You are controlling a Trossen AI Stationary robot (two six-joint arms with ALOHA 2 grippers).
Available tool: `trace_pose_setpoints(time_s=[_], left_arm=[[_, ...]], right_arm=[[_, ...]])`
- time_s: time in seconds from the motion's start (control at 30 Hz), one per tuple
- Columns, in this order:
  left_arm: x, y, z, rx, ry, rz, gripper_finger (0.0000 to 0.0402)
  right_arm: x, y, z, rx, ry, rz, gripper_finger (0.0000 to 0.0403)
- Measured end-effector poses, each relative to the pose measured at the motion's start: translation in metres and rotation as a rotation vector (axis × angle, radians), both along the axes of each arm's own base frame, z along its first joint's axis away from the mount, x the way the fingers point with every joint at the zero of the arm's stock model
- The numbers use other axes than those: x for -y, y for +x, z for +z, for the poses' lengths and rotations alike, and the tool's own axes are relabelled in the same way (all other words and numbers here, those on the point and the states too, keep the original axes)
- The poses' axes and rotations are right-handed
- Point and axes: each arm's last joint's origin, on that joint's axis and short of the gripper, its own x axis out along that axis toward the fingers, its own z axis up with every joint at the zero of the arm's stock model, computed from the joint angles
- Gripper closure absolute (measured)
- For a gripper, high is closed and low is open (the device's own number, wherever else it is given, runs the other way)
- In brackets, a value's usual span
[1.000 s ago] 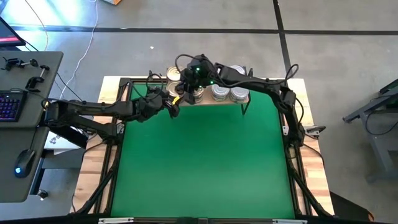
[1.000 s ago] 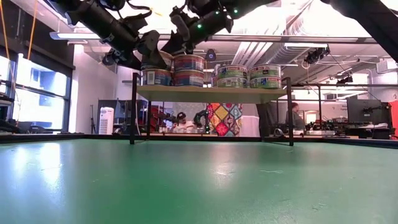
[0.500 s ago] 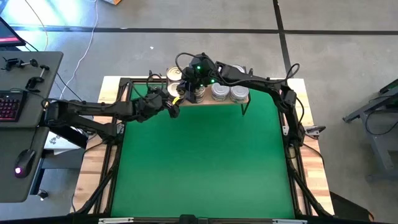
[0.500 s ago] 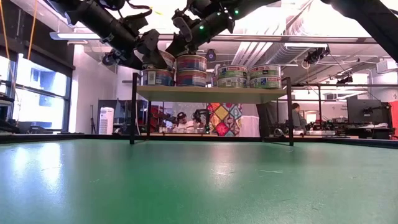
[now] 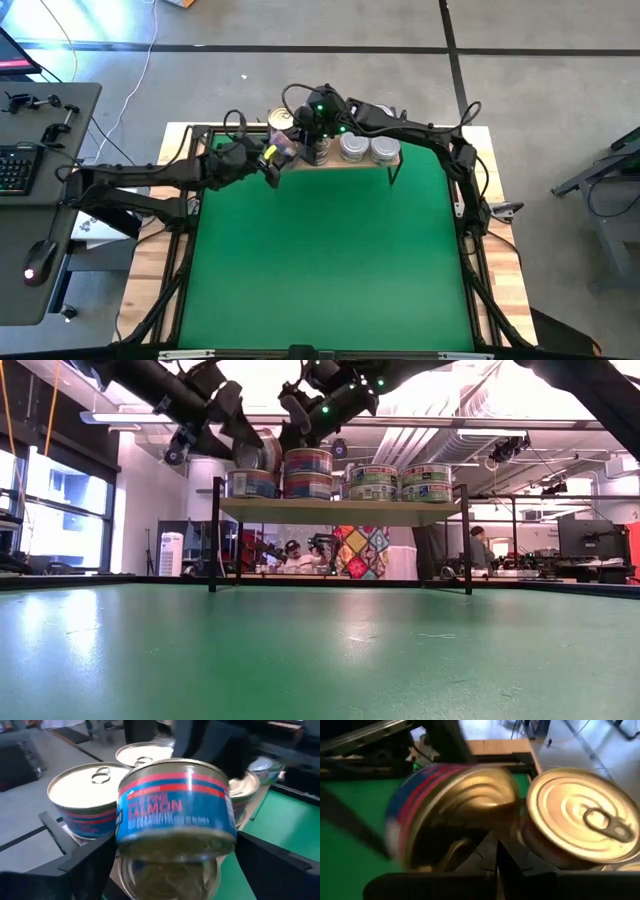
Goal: Stack canned seafood by type on shelf
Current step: Stack the blue tuna can on top of the other blue tuna can on the shelf
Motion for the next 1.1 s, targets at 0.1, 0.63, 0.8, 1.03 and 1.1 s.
trace_pose_setpoints(time_s=[0.1,0.63,0.8,1.03,1.1], left_arm=[[0.000,-0.001,0.001,0.000,-0.006,-0.026,0.0030],[0.010,-0.012,0.012,-0.008,0.058,-0.078,0.0025],[0.014,-0.011,0.010,-0.044,0.084,-0.063,0.0025],[0.018,-0.010,0.007,-0.077,0.094,-0.062,0.0025],[0.020,-0.011,0.007,-0.086,0.101,-0.049,0.0025]], right_arm=[[0.000,0.001,-0.001,0.004,0.000,0.003,0.0403],[0.000,0.002,0.000,0.012,-0.020,0.000,0.0403],[0.001,0.002,0.000,0.013,-0.034,-0.018,0.0403],[-0.002,-0.002,0.010,0.027,-0.055,-0.016,0.0403],[-0.005,-0.005,0.019,0.035,-0.088,-0.033,0.0403]])
